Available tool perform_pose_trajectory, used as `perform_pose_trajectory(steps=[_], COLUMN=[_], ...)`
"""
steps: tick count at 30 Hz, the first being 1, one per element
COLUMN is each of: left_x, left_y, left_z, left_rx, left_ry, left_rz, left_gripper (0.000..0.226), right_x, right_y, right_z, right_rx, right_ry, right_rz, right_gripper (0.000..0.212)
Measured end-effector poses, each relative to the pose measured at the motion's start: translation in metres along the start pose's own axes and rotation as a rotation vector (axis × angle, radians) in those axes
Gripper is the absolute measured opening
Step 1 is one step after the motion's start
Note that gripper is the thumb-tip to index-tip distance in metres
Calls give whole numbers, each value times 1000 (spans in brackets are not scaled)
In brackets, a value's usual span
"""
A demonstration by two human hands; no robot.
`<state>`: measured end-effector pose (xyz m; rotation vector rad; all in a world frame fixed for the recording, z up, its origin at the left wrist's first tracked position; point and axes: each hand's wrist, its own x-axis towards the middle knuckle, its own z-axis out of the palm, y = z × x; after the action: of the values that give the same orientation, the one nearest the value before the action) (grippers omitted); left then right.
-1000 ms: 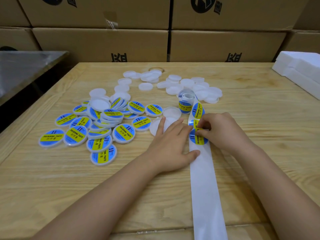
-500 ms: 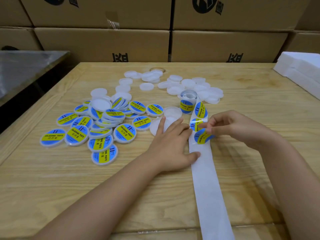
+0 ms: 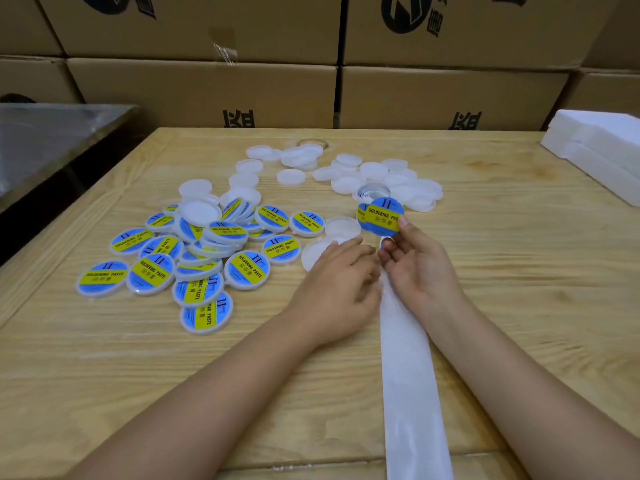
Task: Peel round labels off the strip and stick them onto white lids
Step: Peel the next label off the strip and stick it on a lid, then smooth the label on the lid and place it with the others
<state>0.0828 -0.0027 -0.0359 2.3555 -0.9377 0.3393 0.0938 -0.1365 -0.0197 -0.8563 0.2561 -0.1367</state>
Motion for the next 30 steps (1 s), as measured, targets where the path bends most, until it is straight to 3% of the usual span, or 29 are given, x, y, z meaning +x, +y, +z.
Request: perform_pose_trajectory(steps=[3,7,12,14,18,21,26,30], left_x=[-2,-1,3,3,4,7,13,12], left_y=[-7,-20,-26,-26,-21,-21,-23,-29], left_z=[-8,-15,-11,-10,-19,-27,-37,-40], left_rx=[46,76,52,-19,-235,-626,-1298,-1404], left_ry=[143,24,12,46,318,417,304,132], left_rz=[-78,-301,-256,-316,-398,-505,-738,-765], left_gripper=[35,55,45,39,6,12,22,35], right_x=[1,1,3,2,1,0,0,1], right_y=[-1,0,1,0,-2,-3,-2,-1], right_z=[-4,-5,-6,-6,-5,-6,-6,-6], right_rx=[5,0,4,11,-3,-26,-60,-77], right_ry=[-49,-72,-107,-134,-196,-231,-257,-253], right_rz=[-9,-7,-16,-20,-7,-6,4,4], right_gripper=[9,7,8,17,24,25,26,24])
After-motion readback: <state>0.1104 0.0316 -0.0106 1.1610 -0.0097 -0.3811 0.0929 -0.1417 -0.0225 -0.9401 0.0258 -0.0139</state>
